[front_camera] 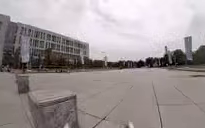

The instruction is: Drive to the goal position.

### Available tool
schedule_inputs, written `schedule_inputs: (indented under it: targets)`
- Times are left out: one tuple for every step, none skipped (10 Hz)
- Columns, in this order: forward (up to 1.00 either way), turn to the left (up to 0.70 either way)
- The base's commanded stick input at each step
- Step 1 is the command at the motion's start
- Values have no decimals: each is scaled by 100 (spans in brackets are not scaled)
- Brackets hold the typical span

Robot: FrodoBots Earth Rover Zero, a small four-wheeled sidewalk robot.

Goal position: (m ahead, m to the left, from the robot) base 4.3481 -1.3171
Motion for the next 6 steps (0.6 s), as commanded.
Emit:
schedule_inputs:
  targets:
    - [70, -14]
    - [70, -14]
    - [70, -14]
    - [70, -14]
    - [70, -14]
    - [70, -14]
